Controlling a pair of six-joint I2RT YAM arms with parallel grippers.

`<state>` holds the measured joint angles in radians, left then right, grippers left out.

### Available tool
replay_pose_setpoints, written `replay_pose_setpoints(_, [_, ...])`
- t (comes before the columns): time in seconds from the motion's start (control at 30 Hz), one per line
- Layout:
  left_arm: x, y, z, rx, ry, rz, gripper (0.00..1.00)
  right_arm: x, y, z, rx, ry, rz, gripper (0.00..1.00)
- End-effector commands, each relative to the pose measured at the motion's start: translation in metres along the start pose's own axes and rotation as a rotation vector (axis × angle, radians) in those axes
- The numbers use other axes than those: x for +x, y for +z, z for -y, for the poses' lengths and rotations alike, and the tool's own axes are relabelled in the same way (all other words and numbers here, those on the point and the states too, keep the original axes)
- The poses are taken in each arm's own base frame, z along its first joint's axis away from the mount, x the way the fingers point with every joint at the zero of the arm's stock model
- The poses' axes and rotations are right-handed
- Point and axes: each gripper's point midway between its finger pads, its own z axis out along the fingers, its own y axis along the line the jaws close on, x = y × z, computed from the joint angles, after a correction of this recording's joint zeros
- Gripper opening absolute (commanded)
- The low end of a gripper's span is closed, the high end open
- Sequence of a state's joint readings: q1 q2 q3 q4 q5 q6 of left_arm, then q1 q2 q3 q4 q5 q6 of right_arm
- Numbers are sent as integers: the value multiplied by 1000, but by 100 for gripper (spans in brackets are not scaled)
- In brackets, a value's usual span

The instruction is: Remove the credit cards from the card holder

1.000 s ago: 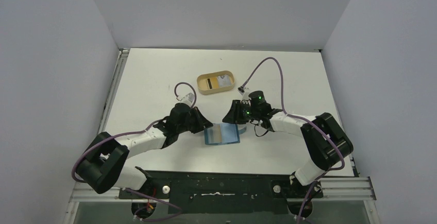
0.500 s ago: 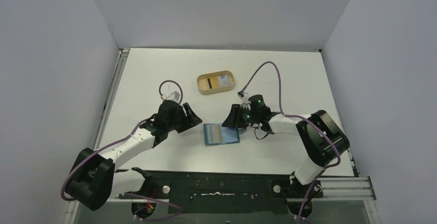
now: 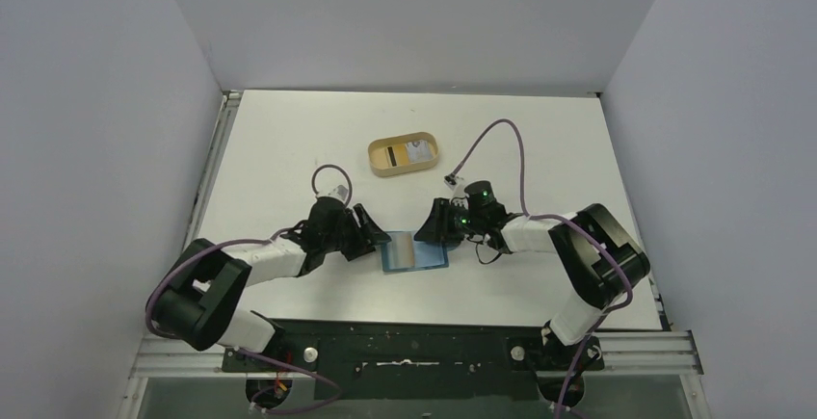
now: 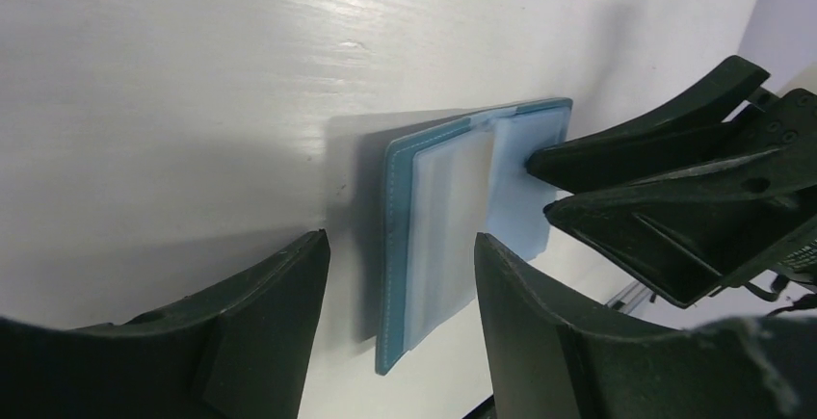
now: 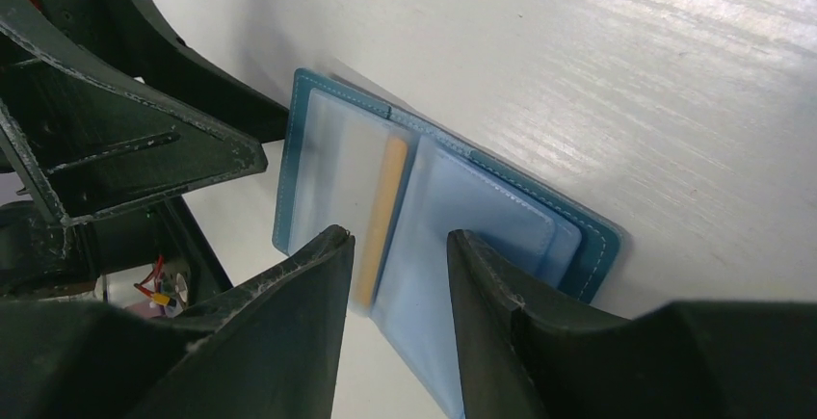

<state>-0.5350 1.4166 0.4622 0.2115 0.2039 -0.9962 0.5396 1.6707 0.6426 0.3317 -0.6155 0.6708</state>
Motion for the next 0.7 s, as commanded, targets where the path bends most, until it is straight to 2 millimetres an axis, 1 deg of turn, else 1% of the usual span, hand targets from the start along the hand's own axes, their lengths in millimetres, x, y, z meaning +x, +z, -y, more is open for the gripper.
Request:
replay_pose_setpoints(0.0, [8, 11, 17, 100, -54, -14, 53, -7, 3, -10, -50, -35, 36, 42])
replay_pose_setpoints(0.03, [11, 13, 21, 114, -64, -18, 50, -7, 3, -10, -50, -33, 36, 42])
replay_pose_setpoints(0.13, [19, 17, 22, 119, -82, -29, 42, -5, 3, -9, -50, -32, 35, 41])
replay_pose_setpoints(0.27, [20, 14, 19, 103, -97, -20, 31, -4, 3, -9, -50, -33, 34, 42])
replay_pose_setpoints(0.43, [14, 0, 18, 76, -77, 14, 29, -1, 4, -7, -56, -27, 28, 42])
replay_pose_setpoints(0.57, [6, -12, 22, 76, -58, 53, 29, 2, 6, -6, -62, -19, 23, 42])
replay_pose_setpoints(0.67, [4, -14, 22, 72, -57, 65, 28, 2, 6, -6, -65, -19, 25, 42])
